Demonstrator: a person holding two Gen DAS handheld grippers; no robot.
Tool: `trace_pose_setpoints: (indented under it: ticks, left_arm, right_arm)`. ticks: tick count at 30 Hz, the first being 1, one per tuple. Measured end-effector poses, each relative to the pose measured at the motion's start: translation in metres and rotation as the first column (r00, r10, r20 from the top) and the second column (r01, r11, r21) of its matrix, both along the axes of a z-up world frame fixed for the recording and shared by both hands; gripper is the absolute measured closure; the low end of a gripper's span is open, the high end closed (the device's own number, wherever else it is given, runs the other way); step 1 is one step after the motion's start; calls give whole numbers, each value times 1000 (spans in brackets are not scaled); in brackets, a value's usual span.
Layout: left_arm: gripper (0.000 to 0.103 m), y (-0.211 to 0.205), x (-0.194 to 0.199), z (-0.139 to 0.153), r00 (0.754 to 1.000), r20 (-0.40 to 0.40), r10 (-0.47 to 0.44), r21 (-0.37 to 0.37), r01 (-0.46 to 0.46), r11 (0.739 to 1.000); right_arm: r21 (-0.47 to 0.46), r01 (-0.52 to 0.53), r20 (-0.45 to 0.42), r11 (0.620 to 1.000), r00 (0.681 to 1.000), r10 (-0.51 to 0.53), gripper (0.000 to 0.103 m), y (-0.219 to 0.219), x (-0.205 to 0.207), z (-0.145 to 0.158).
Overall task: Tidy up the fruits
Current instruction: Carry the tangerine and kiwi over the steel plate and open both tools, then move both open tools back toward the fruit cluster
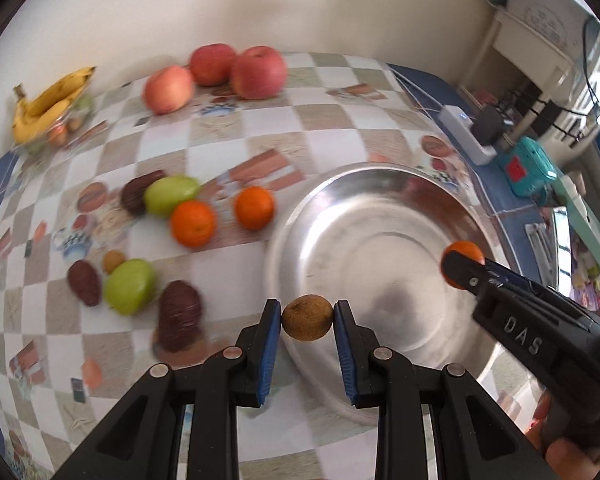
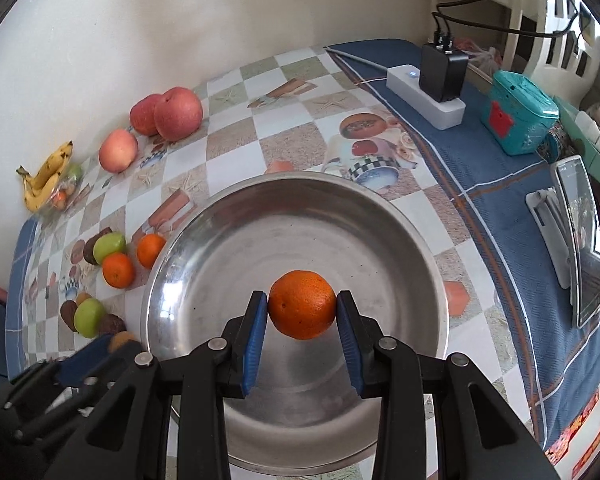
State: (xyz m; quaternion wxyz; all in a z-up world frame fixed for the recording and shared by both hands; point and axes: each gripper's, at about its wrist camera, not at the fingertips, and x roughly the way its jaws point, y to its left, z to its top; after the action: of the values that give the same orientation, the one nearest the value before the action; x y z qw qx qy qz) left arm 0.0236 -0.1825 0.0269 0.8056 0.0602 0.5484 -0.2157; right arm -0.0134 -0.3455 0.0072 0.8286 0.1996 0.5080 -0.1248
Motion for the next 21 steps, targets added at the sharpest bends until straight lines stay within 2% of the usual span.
trace_pose_setpoints:
  ticks: [3, 5, 10, 11, 12, 14, 17, 20, 21]
  left_arm:
    - [71, -9, 1, -4, 1000, -17, -12, 0, 12, 1000]
    - [69, -11, -1, -6, 1000, -16, -13, 7, 13, 1000]
    - [56, -1, 4, -15, 999, -32, 28, 14, -28, 1000]
    - [49, 3, 5, -16, 999, -34, 37, 17, -37, 999]
    - [37, 6, 6, -17, 998, -33, 47, 22, -46, 999]
    - [25, 14, 9, -18, 998, -27, 63, 28, -62, 998]
    - [17, 31, 14, -19, 994, -14, 106, 51, -105, 993]
    - [0, 51, 19, -20, 986, 14, 168, 60, -169, 984]
    - [0, 57, 21, -20, 981, 24, 191, 62, -192, 979]
  right_arm:
    - [2, 13, 4, 1000, 1000, -13, 61, -3, -1, 2]
    - [-1, 22, 11, 1000, 1000, -22, 45, -5, -2, 5]
    - [-1, 29, 30, 1000, 999, -29, 41, -6, -4, 11]
    - [-11, 30, 25, 999, 999, -30, 35, -5, -3, 11]
    - [-20, 32, 20, 999, 999, -32, 32, -5, -2, 11]
    - [-35, 36, 11, 999, 999, -36, 28, -5, -1, 10]
    - [-51, 35, 7, 998, 999, -34, 24, -4, 0, 10]
    - [-65, 20, 8, 998, 1000, -20, 18, -2, 1, 9]
    - [-74, 11, 5, 997, 1000, -10, 18, 0, 2, 9]
